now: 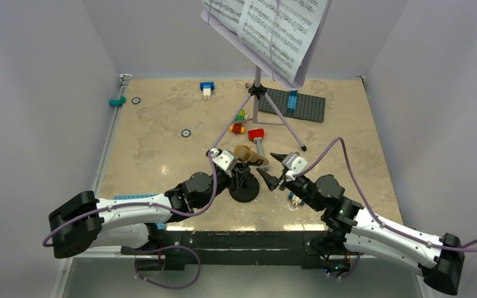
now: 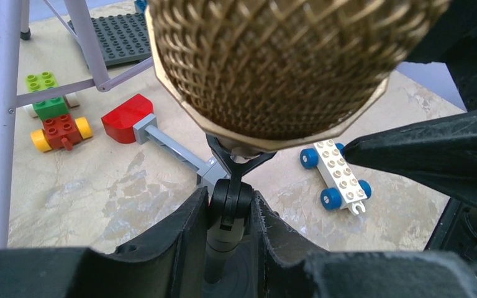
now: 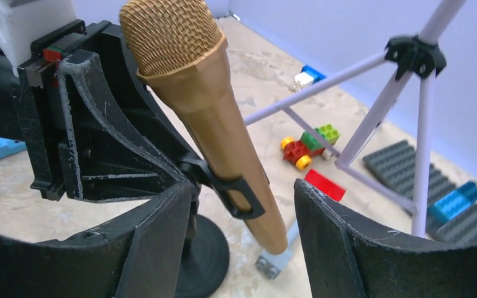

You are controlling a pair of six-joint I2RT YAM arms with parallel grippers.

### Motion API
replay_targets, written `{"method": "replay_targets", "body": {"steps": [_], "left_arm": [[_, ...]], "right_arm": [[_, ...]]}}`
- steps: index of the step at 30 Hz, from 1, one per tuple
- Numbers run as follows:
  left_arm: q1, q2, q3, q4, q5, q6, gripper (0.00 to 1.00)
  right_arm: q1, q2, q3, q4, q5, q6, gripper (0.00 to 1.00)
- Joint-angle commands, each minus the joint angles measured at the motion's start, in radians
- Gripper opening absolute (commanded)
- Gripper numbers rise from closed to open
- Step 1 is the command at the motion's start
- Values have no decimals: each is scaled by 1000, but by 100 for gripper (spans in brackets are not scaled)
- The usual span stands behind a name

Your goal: Pack up the instrument practice props

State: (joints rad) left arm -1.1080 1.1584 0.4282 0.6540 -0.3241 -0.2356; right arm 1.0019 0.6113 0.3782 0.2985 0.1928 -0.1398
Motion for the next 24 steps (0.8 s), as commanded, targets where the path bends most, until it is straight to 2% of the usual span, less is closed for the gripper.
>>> {"method": "replay_targets", "body": {"steps": [1, 8, 13, 19, 24], "left_arm": [[0, 9, -7, -175, 48, -35, 0], [0, 27, 16, -206, 94, -32, 0], [0, 42, 31, -221, 127, -25, 0], [-1, 54, 39, -227, 151, -27, 0], [-4, 57, 37, -235, 160, -30, 0]], "right_arm": [[1, 44, 33, 171, -75, -183, 65], [2, 113, 60, 171, -155, -254, 66], [2, 151, 70, 197, -131, -289, 65], [2, 228, 95, 246, -97, -338, 60], [1, 272, 100, 303, -61, -366, 49]]}}
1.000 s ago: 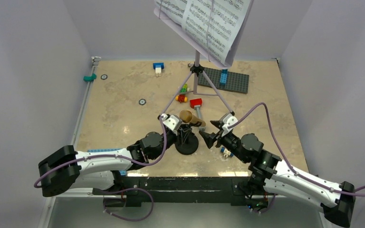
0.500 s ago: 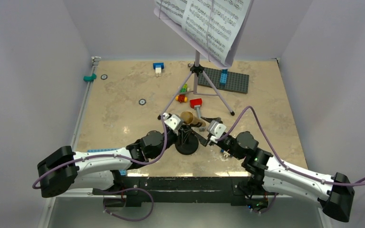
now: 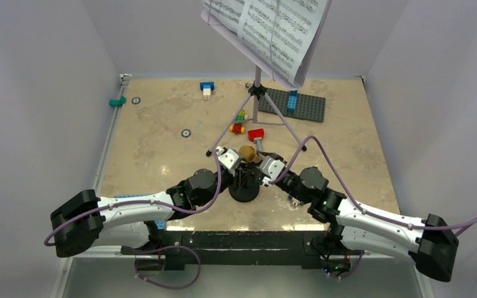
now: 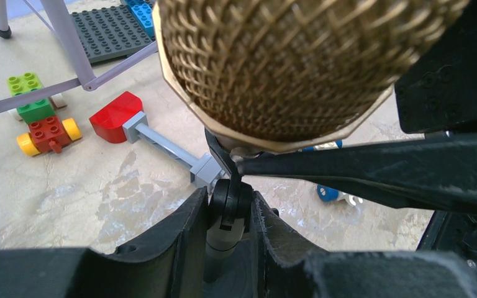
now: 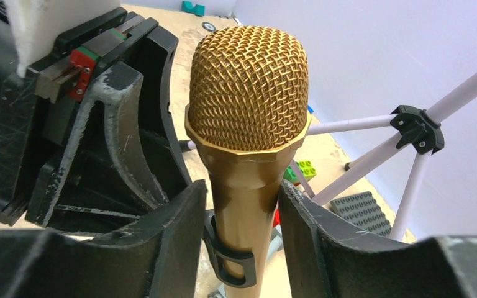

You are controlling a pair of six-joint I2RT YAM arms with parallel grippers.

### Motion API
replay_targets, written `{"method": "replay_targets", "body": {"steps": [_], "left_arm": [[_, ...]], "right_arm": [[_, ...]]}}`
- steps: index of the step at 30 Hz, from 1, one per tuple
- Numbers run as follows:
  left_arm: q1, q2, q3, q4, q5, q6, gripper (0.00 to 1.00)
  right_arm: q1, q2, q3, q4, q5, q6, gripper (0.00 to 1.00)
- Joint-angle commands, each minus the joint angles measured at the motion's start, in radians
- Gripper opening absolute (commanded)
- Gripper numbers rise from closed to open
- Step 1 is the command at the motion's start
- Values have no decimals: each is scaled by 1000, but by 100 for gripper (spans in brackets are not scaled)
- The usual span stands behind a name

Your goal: Pack up the instrument practice props

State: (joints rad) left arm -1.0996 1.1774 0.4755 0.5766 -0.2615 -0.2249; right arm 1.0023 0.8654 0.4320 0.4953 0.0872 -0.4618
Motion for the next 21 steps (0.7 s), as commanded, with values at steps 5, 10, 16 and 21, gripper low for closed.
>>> {"method": "replay_targets", "body": {"steps": [5, 10, 16, 21], "left_arm": [[-14, 45, -11, -157, 106, -48, 0], [-17, 56, -10, -150, 116, -50, 0], [-22, 63, -12, -147, 114, -55, 0], [-23, 64, -13, -150, 102, -57, 0]], "right_arm": [[2, 37, 48, 137, 60, -47, 33], [1, 56, 65, 135, 61, -23, 42], [1, 86, 78, 129, 74, -9, 49], [1, 78, 85, 116, 85, 4, 21]]}}
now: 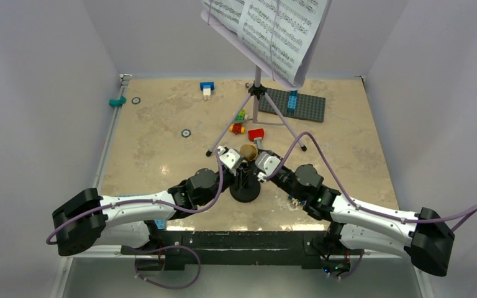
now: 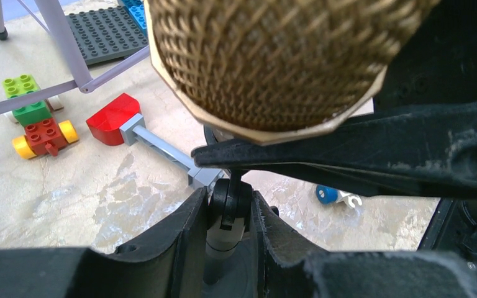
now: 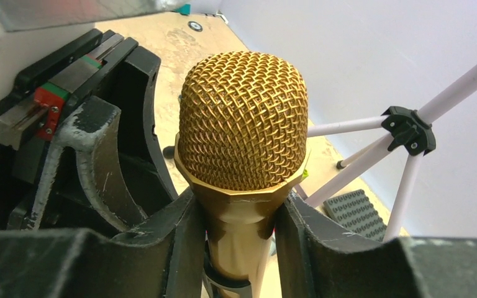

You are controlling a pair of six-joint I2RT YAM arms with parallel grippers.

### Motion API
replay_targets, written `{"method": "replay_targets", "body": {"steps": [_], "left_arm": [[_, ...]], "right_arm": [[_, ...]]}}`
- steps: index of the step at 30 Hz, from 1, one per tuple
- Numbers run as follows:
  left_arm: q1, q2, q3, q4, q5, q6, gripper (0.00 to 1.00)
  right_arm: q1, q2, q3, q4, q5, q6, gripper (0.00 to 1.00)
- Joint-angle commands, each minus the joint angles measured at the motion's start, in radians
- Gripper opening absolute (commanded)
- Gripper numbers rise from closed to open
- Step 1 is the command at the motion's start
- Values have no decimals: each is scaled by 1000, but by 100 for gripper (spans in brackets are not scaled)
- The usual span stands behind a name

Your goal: Pack up the instrument practice props

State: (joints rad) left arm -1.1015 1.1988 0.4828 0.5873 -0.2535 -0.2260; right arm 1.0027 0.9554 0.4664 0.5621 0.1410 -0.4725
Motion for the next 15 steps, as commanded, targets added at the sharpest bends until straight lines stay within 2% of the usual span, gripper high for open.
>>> {"method": "replay_targets", "body": {"steps": [1, 2, 8, 15], "left_arm": [[-20, 42, -20, -163, 86, -58, 0], [-20, 42, -20, -165, 78, -60, 0], [-23, 53, -32, -180, -11, -73, 0], [-35, 59, -74, -183, -87, -106, 0]], "right_arm": [[1, -17, 57, 38, 39, 18, 11], [1, -21, 62, 22, 60, 27, 0], [1, -31, 183, -187, 299, 190, 0], [-1, -89, 204, -295, 420, 247, 0]]}}
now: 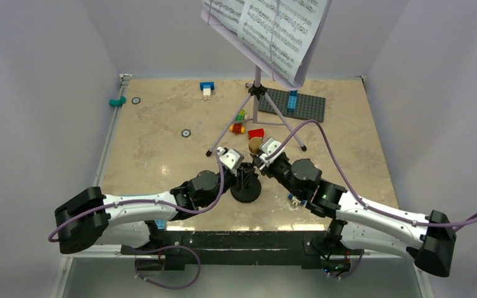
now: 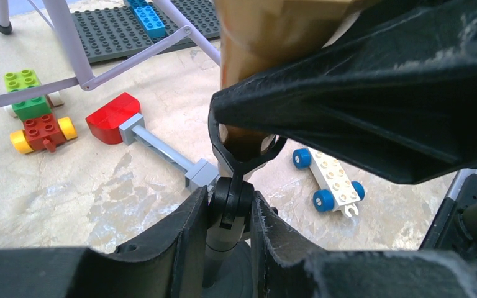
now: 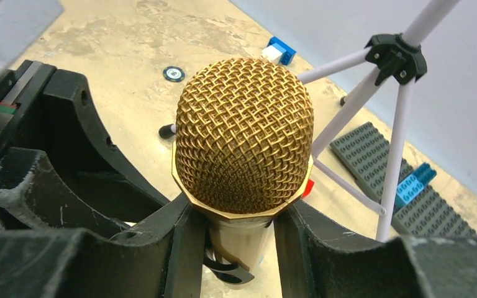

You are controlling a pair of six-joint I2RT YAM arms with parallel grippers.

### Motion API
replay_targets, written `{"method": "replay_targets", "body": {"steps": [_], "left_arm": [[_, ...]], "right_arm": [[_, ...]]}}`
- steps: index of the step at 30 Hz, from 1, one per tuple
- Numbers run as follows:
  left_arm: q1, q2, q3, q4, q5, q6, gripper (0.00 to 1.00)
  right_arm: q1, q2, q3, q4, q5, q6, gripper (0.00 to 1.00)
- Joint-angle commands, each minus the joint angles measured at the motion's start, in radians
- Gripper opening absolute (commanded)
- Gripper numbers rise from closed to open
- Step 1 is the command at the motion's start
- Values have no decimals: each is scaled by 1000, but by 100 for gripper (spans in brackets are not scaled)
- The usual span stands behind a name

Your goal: Pack up the instrument practice props

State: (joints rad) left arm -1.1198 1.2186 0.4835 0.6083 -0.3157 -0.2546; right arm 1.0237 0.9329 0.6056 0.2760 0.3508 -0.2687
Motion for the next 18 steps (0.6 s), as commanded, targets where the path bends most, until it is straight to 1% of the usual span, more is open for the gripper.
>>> {"method": "replay_targets", "body": {"steps": [1, 13, 16, 18], "left_arm": [[-17, 39, -80, -201, -28, -82, 0], [-25, 38, -97, -191, -42, -94, 0], [-26, 36, -97, -187, -42, -95, 0], [-26, 28, -96, -180, -46, -100, 0]], "right_arm": [[-22, -74, 63, -21, 215, 43, 0], [-22, -106, 83, -120, 340, 47, 0], [-22, -125, 91, -156, 354, 70, 0], [-22, -142, 103, -207, 345, 113, 0]]}}
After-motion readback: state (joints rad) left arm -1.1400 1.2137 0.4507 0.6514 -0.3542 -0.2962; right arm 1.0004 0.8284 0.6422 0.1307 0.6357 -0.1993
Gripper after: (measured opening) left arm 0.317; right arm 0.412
